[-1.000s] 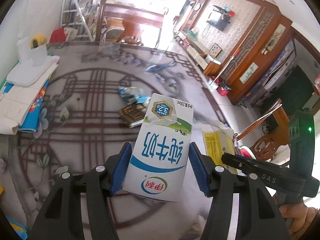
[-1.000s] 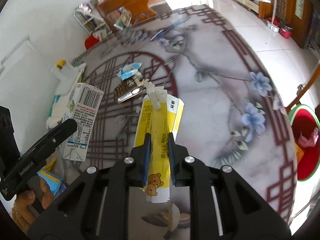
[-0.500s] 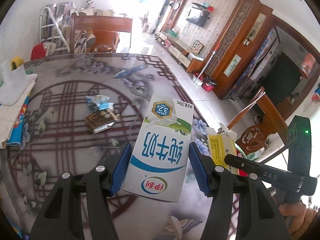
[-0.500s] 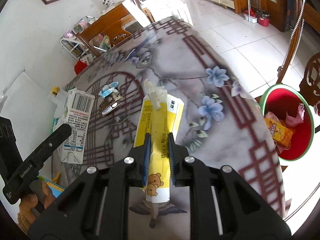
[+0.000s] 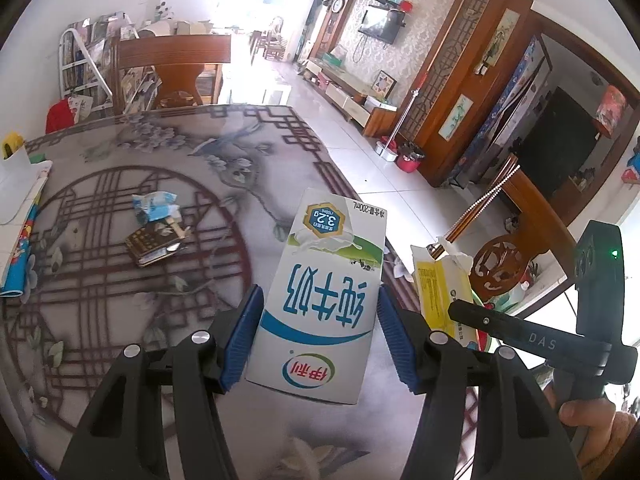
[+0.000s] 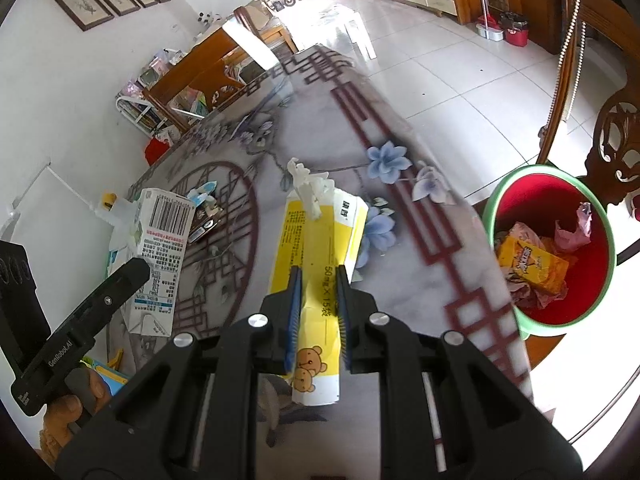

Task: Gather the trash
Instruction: 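Carry the milk carton and yellow strip over the red bucket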

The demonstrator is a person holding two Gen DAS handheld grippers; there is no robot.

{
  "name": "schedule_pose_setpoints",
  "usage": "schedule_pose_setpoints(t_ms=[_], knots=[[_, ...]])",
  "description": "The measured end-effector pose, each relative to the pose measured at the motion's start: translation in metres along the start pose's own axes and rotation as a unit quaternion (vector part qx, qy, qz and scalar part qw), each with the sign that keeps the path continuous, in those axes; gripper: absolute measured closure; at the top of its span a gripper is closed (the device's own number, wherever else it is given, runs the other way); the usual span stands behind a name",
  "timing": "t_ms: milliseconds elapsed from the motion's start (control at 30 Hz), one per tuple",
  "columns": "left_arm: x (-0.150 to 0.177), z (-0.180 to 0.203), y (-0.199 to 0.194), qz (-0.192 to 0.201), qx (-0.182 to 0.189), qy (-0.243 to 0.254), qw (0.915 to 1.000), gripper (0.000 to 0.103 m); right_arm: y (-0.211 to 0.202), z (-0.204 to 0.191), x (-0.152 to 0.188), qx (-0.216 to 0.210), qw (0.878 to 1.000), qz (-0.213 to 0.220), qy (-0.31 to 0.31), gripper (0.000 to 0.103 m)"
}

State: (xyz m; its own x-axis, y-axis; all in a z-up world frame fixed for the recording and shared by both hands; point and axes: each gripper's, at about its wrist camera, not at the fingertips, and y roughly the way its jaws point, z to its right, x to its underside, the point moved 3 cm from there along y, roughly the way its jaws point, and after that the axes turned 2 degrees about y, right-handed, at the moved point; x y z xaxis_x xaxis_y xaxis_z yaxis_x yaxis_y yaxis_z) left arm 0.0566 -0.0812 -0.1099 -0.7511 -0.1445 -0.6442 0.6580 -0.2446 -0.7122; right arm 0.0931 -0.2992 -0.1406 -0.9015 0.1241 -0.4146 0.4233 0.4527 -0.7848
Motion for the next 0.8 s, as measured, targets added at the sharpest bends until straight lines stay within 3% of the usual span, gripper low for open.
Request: schedule_pose_setpoints(t_ms=[267, 800], knots=[[-0.001, 0.043, 0.023, -0.013, 0.013, 0.008, 0.9998, 0.047, -0.018, 0.044, -0.011, 0.007, 1.0, 0.01, 0.018, 0.086], [0.002, 0.197, 0.137, -0.101, 0.11, 0.079, 0.9857, 0.056, -0.065, 0.21, -0.03, 0.074, 0.988, 0.038, 0.127, 0.086]])
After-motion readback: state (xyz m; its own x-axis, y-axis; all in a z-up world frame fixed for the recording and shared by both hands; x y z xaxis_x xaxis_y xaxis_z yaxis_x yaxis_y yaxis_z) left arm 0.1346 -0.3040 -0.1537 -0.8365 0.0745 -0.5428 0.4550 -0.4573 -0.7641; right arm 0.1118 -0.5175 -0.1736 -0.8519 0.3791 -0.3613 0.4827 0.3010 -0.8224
